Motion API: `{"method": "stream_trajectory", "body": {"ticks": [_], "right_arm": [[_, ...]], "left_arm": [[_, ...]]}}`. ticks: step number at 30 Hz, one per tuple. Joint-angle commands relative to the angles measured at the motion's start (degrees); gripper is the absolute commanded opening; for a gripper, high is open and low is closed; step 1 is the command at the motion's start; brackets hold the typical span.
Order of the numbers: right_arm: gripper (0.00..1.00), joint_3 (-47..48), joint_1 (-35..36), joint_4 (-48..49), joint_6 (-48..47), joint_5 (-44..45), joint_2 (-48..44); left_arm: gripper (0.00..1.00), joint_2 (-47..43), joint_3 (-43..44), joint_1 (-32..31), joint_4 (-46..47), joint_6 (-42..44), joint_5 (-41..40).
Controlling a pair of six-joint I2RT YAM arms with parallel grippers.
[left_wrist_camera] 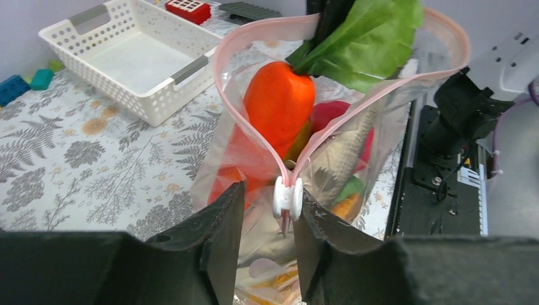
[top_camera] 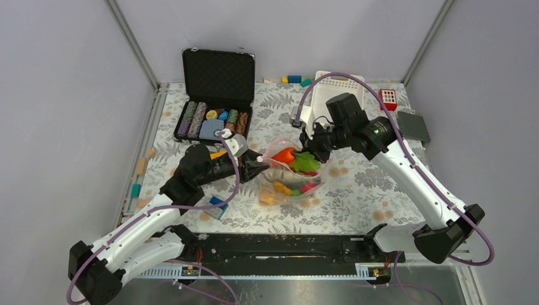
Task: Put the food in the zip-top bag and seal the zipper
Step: Adjust the zipper food storage bag at the center of the board.
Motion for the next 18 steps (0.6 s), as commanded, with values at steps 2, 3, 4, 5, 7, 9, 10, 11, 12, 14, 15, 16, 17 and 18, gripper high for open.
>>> {"method": "stream_trajectory", "body": {"ticks": [2,3,4,5,7,9,10,11,12,14,15,16,17,18], "right_arm": [[0.0,0.2,-0.3,-1.7,-2.8,-2.1,-1.1],[0.0,0.0,-0.2,-2.0,-3.1,-1.9,-1.2],[0.0,-0.1,-0.3,-1.9,-3.2,-1.6,-1.2],[0.0,-0.3,-0.2,-1.9,-3.5,-1.2,-1.1],[0.0,0.0,-0.3,-1.8,-3.6,0.1,-0.9],[0.02,0.6,-0.3,-1.9,-3.8,1.6,-0.8],[0.07,0.8,-0.3,-1.9,-4.0,2.8,-0.8],[0.17,0.9,-0.3,-1.9,-4.3,4.5,-0.9],[0.27,1.1,-0.3,-1.9,-4.5,6.4,-1.2],[0.43,0.9,-0.3,-1.9,-5.6,9.8,-2.2],[0.5,0.8,-0.3,-1.9,-6.4,10.8,-2.9],[0.57,0.7,-0.3,-1.8,-7.0,11.5,-3.6],[0.61,0.7,-0.2,-1.9,-7.6,11.7,-4.3],[0.63,0.6,-0.2,-1.9,-8.3,11.3,-5.1]], "left_arm": [[0.27,-1.1,2.4,0.4,6.5,0.8,8.2],[0.23,-1.5,2.3,0.4,6.8,1.0,8.9],[0.14,-1.9,2.2,0.4,7.2,1.0,9.5],[0.02,-2.2,2.1,0.4,7.5,1.0,9.9],[0.0,-2.7,2.0,0.4,7.6,1.0,10.4],[0.0,-3.2,1.7,0.5,8.0,1.0,11.1],[0.0,-3.4,1.6,0.4,8.2,1.0,11.1],[0.0,-3.7,1.6,0.4,7.9,1.0,11.2],[0.0,-4.1,1.7,0.4,7.6,1.0,11.2],[0.0,-5.1,1.9,0.4,6.7,0.9,11.1],[0.0,-5.4,2.0,0.4,6.0,0.7,11.2],[0.0,-5.6,2.1,0.4,5.6,0.5,11.3],[0.0,-5.8,2.1,0.5,5.3,0.1,11.4],[0.0,-5.9,1.9,0.5,5.4,-0.3,11.6]]}}
